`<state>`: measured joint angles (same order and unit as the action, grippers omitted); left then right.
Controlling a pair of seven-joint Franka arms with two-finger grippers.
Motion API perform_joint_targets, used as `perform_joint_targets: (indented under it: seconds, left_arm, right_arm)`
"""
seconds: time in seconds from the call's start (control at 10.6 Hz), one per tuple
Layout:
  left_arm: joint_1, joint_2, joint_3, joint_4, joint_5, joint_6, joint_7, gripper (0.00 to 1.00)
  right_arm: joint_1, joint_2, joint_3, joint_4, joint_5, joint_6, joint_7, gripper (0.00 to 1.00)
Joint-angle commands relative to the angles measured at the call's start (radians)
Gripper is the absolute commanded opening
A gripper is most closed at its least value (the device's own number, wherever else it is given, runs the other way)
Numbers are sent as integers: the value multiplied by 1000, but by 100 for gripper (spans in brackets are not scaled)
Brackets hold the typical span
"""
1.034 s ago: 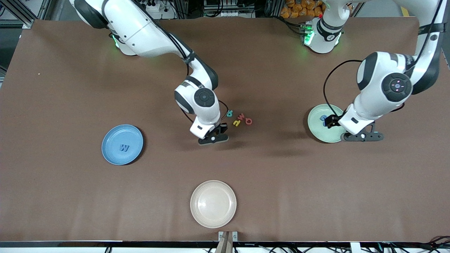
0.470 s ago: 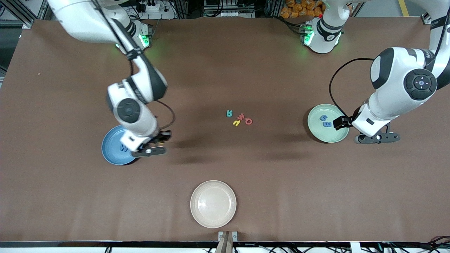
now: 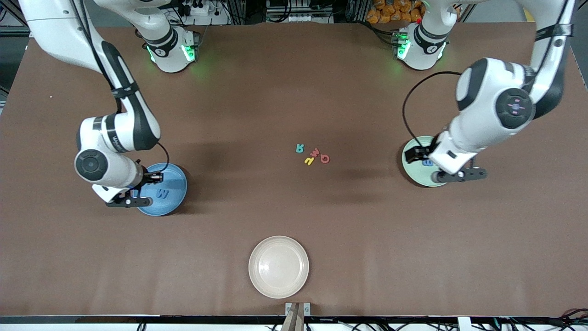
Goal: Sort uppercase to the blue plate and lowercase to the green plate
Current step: 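Place the yellow H on the blue plate while the left gripper reaches the u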
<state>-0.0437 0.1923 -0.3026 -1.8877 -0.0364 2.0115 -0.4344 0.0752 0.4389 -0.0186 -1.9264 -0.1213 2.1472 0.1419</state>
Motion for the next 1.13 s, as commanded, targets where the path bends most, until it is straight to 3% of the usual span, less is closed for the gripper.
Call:
perform_joint_targets:
  seconds: [0.0, 0.09, 0.38, 0.75, 1.03]
  left_arm:
    - [-10, 28, -82, -28, -14, 102, -96, 100]
    - [-12, 54, -116, -39, -8, 163, -125, 100]
    - [-59, 165, -190, -39, 92, 315, -139, 100]
    - [-162, 300, -204, -14, 384, 389, -179, 100]
    - [-214, 372, -220, 13, 432, 438, -179, 100]
  right_arm:
    - [-11, -19, -3, -39, 19, 13, -8, 27]
    - [-14, -16, -3, -39, 19, 14, 2, 55]
    - [-15, -29, -3, -28, 19, 13, 1, 94]
    - [-14, -127, -3, 52, 19, -71, -11, 93]
    - [-17, -215, -1, 89, 19, -104, -8, 94]
